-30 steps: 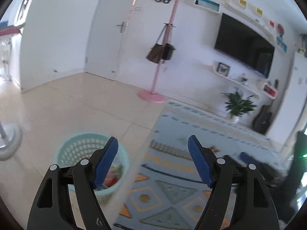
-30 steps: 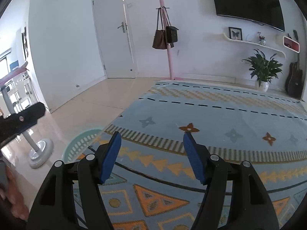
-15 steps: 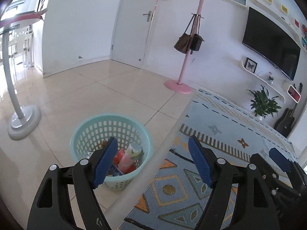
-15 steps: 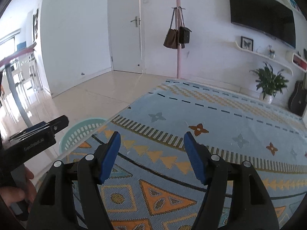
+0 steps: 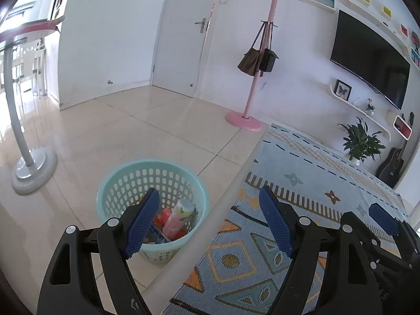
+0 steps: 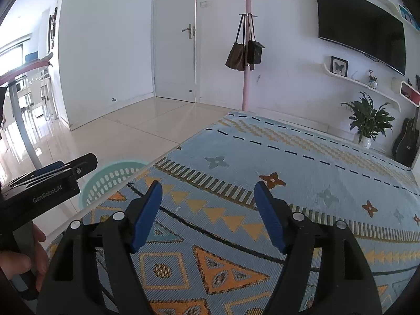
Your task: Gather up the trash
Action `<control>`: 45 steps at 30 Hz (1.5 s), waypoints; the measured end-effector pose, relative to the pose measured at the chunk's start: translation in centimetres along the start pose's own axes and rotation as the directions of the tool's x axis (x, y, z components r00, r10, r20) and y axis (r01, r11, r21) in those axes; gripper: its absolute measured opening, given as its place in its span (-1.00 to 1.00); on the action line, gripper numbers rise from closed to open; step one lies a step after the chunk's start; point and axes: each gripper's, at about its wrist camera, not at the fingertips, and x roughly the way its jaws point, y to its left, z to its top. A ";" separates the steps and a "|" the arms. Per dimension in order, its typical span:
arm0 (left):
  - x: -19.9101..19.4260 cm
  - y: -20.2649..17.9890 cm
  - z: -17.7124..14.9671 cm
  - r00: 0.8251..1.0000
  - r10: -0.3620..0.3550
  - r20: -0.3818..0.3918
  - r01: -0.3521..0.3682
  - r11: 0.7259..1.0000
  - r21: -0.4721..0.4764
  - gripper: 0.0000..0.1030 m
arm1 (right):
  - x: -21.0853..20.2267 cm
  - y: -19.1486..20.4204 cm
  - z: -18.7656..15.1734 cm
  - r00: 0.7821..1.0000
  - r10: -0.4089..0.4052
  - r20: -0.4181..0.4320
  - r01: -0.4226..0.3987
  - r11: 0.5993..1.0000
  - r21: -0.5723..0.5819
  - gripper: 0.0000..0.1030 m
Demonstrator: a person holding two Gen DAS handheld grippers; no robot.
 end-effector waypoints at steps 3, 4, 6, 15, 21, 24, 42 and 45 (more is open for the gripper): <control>-0.1 -0.1 0.0 1.000 -0.002 0.006 0.002 1.000 0.006 0.48 | 0.0 -0.1 0.0 1.000 0.003 0.000 -0.003 1.000 0.005 0.41; -0.1 -0.2 0.0 1.000 -0.002 0.009 0.002 1.000 0.007 0.48 | 0.0 -0.2 0.0 1.000 0.005 0.000 -0.005 1.000 0.010 0.42; -0.3 -0.2 -0.1 1.000 -0.003 0.018 0.003 1.000 0.010 0.48 | -0.1 -0.3 0.0 1.000 0.008 0.000 -0.008 1.000 0.017 0.43; -1.6 -0.7 0.2 0.995 0.011 0.100 -0.014 0.999 0.031 0.48 | -0.1 -0.7 0.0 1.000 0.013 0.001 -0.013 0.999 0.032 0.45; -1.8 -0.9 0.2 0.994 0.011 0.107 -0.015 0.999 0.035 0.48 | -0.1 -1.1 0.1 1.000 0.023 0.000 -0.023 0.999 0.049 0.46; -1.9 -1.0 0.1 0.994 0.006 0.108 -0.010 0.999 0.037 0.48 | -0.1 -1.2 0.1 1.000 0.021 0.000 -0.021 0.998 0.050 0.46; -2.1 -1.1 0.1 0.993 0.002 0.120 -0.008 0.999 0.046 0.53 | -0.1 -1.0 0.0 1.000 0.018 0.001 -0.018 0.999 0.046 0.48; -2.1 -1.1 0.2 0.993 0.002 0.119 -0.007 0.999 0.045 0.53 | -0.2 -0.9 0.0 1.000 0.017 0.000 -0.017 0.999 0.047 0.48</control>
